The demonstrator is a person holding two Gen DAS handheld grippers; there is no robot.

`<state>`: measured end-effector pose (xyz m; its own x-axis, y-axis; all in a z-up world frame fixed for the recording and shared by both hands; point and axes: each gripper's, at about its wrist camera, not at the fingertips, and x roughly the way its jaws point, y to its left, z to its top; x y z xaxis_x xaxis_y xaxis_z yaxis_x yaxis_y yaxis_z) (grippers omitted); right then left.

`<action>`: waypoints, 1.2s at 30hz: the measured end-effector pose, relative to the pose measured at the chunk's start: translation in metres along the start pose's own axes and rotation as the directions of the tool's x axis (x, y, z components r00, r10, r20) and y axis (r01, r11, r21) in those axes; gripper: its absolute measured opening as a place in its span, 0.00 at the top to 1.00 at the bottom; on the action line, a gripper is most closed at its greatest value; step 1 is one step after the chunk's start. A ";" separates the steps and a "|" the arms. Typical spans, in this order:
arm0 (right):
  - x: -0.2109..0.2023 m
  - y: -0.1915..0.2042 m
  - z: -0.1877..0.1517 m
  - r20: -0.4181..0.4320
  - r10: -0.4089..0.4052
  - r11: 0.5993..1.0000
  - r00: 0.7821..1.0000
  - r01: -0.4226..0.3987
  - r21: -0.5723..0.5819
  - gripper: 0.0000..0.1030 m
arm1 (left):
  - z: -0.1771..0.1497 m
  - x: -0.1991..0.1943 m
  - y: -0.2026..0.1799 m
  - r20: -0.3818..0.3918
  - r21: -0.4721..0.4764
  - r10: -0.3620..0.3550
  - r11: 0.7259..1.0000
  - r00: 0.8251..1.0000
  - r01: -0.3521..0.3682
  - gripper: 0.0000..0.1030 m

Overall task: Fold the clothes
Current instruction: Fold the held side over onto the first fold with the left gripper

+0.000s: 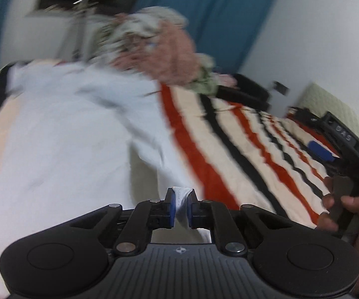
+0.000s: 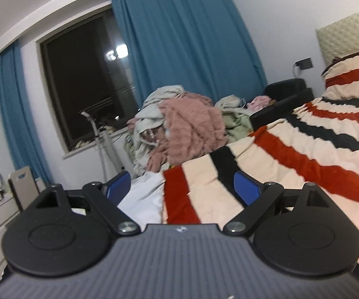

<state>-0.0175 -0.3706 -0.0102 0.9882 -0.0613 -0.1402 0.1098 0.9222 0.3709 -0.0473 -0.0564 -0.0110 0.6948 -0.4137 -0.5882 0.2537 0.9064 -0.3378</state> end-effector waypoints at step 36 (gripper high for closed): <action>0.020 0.053 -0.033 -0.281 0.114 0.982 0.953 -0.150 -0.111 0.12 | -0.043 0.043 0.059 -0.247 -0.142 0.067 0.984 0.967 -0.104 0.98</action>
<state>0.0043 -0.3106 -0.0233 0.9241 0.1538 -0.3497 -0.0522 0.9576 0.2834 -0.0309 -0.0242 -0.0880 0.5224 -0.3608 -0.7726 0.0821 0.9232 -0.3755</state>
